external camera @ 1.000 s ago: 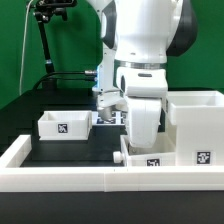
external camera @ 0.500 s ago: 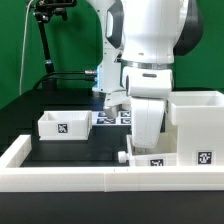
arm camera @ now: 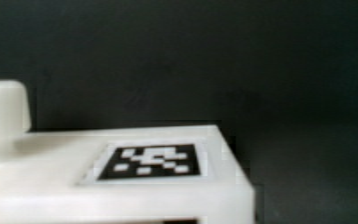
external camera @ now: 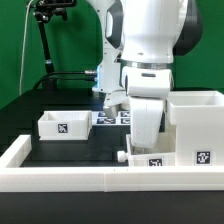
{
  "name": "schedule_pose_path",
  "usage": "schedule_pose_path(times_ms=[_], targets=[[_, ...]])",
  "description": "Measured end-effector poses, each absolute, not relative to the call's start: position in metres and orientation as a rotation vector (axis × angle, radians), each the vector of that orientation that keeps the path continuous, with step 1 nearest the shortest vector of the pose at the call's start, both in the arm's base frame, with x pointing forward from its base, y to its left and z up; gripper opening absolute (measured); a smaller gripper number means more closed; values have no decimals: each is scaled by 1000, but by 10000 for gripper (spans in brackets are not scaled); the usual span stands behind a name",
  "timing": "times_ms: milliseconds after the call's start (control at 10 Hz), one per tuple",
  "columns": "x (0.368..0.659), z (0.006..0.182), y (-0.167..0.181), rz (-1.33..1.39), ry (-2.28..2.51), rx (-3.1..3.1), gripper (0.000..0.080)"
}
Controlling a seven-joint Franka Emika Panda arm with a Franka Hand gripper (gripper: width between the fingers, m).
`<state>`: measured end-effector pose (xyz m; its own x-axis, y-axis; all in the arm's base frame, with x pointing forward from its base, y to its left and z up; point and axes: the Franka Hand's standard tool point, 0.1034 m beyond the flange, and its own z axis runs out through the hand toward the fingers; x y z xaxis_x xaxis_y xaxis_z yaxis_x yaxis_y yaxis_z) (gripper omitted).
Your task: Assemble drawer
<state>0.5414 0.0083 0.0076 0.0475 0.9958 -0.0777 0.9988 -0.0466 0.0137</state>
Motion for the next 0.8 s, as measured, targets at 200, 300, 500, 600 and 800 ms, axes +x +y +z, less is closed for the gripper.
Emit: schedule_pose_path(times_ms=[200,300,500,600,800], targets=[[542,8,8,-72,2122,2227,115],[542,15,8,-85,2123,2231,115],[544,34,5,-103,2117,2236,436],[545,42,3,-110,2112,2239,436],[546,50,-8,-111,2110,2234,632]])
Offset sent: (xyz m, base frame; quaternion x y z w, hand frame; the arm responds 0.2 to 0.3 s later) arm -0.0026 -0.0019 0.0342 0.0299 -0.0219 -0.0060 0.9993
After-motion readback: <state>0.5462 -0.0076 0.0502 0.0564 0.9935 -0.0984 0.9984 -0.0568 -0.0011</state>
